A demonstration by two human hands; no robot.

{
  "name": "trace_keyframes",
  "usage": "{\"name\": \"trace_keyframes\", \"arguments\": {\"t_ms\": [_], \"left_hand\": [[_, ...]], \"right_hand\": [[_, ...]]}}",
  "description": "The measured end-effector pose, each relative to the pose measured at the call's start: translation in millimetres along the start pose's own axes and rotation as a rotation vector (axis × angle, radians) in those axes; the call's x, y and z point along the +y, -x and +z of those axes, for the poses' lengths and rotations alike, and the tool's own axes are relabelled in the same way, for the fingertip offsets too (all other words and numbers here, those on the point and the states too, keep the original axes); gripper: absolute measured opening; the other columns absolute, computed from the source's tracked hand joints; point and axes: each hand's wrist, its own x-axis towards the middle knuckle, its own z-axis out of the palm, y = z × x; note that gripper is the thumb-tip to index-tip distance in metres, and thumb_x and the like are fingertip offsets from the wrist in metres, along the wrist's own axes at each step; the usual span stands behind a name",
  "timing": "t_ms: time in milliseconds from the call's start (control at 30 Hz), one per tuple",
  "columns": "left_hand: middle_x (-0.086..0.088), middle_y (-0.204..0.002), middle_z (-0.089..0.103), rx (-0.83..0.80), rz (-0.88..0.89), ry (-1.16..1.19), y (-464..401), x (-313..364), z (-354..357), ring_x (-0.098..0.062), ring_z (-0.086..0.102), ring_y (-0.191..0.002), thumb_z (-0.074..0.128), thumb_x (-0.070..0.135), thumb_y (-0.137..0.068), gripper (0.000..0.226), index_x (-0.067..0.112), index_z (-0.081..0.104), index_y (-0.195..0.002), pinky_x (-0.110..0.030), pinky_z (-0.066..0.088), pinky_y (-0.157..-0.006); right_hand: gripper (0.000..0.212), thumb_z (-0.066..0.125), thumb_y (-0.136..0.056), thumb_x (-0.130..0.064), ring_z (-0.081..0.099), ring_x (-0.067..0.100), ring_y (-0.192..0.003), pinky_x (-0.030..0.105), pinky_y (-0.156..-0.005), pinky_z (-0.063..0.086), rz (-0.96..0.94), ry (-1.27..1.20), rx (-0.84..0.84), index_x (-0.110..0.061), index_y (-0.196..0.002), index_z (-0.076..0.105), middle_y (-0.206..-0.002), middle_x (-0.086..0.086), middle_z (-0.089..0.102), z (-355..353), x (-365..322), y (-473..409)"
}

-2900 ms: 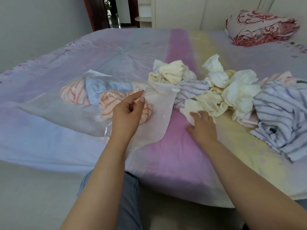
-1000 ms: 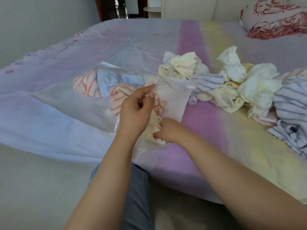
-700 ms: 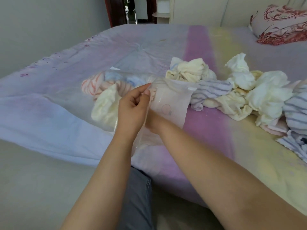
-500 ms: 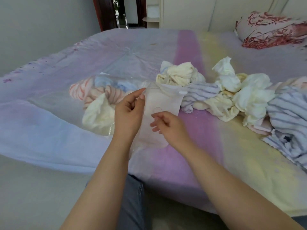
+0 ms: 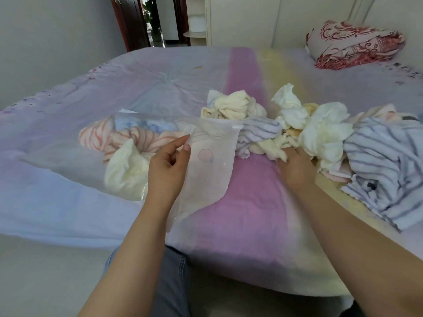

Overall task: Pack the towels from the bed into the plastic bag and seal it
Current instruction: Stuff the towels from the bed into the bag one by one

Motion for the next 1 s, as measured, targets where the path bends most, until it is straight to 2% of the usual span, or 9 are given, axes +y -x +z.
{"name": "trace_keyframes", "arguments": {"t_ms": [100,300,400,467,567,667,733,833,1000], "left_hand": [[0.002,-0.091,0.058,-0.014,-0.008,0.022,2,-2,-4,-0.014,0.056,-0.085,0.059,0.036,-0.09,0.021,0.045,0.068,-0.106,-0.045,0.052,-0.091],[0.006,-0.111,0.069,-0.047,0.014,0.078,-1,-1,-20,-0.011,0.062,-0.109,0.061,0.033,-0.088,0.023,0.041,0.071,-0.108,-0.044,0.047,-0.103],[0.004,-0.119,0.069,-0.055,0.012,0.051,-2,0,-31,-0.013,0.062,-0.114,0.059,0.019,-0.093,0.024,0.029,0.071,-0.111,-0.039,0.046,-0.104],[0.005,-0.116,0.068,-0.066,0.028,-0.062,0,1,-34,-0.012,0.062,-0.107,0.058,0.02,-0.093,0.021,0.029,0.069,-0.109,-0.036,0.048,-0.1],[0.007,-0.119,0.057,-0.059,0.129,-0.452,12,1,-35,-0.017,0.051,-0.115,0.057,0.038,-0.086,0.035,0.032,0.062,-0.12,-0.026,0.039,-0.1],[0.001,-0.149,0.033,-0.072,0.171,-0.877,32,-5,-34,-0.028,0.024,-0.139,0.054,0.048,-0.081,0.064,0.035,0.039,-0.142,-0.05,0.021,-0.112],[0.003,-0.159,0.01,-0.085,0.085,-1.072,48,-12,-34,-0.031,0.002,-0.147,0.055,0.045,-0.085,0.074,0.04,0.017,-0.149,-0.064,0.011,-0.111],[0.007,-0.162,-0.001,-0.018,-0.001,-1.167,62,-24,-38,-0.031,-0.007,-0.148,0.053,0.032,-0.088,0.08,0.045,0.005,-0.15,-0.072,0.015,-0.105],[0.009,-0.161,0.014,-0.095,0.082,-1.067,37,-43,-56,-0.026,0.008,-0.148,0.044,0.011,-0.093,0.071,0.044,0.016,-0.149,-0.069,0.031,-0.103]], "right_hand": [[0.022,0.058,-0.09,-0.023,0.056,0.031,-0.101,0.035,-0.072,0.05,-0.159,-0.115,0.15,-0.012,-0.103,0.072,-0.111,0.012,0.055,-5,-17,18],[0.022,0.059,-0.087,-0.007,0.047,0.018,-0.113,0.027,-0.085,0.044,-0.407,-0.422,0.252,-0.011,-0.105,0.07,-0.124,0.001,0.059,-32,-63,52],[0.02,0.059,-0.091,-0.03,0.056,0.015,-0.088,0.03,-0.076,0.044,-0.402,-0.336,-0.165,-0.012,-0.089,0.068,-0.092,-0.002,0.066,-41,-83,67],[0.046,0.055,-0.09,-0.049,0.044,0.011,-0.058,0.029,-0.06,0.034,-0.288,-0.181,-0.558,-0.014,-0.062,0.048,-0.06,-0.004,0.046,-44,-90,73],[0.052,0.048,-0.089,-0.059,0.043,0.011,-0.055,0.029,-0.057,0.033,-0.218,-0.096,-0.654,-0.015,-0.062,0.043,-0.056,-0.004,0.044,-47,-97,79],[0.039,0.045,-0.093,-0.051,0.062,0.016,-0.073,0.036,-0.065,0.047,-0.202,-0.09,-0.304,-0.017,-0.08,0.061,-0.074,-0.001,0.063,-49,-101,82],[0.031,0.056,-0.087,-0.048,0.054,0.023,-0.108,0.039,-0.086,0.044,-0.264,0.074,-0.034,-0.023,-0.104,0.064,-0.113,0.002,0.061,-49,-97,82],[0.088,0.064,-0.074,-0.065,0.018,0.033,-0.141,0.048,-0.109,0.025,-0.059,0.147,-0.39,-0.031,-0.146,0.025,-0.157,0.005,0.011,-51,-86,80],[0.121,0.068,-0.065,-0.07,0.008,0.041,-0.143,0.05,-0.112,0.023,-0.014,0.134,-0.626,-0.038,-0.149,-0.012,-0.16,0.005,-0.013,-38,-70,96]]}}
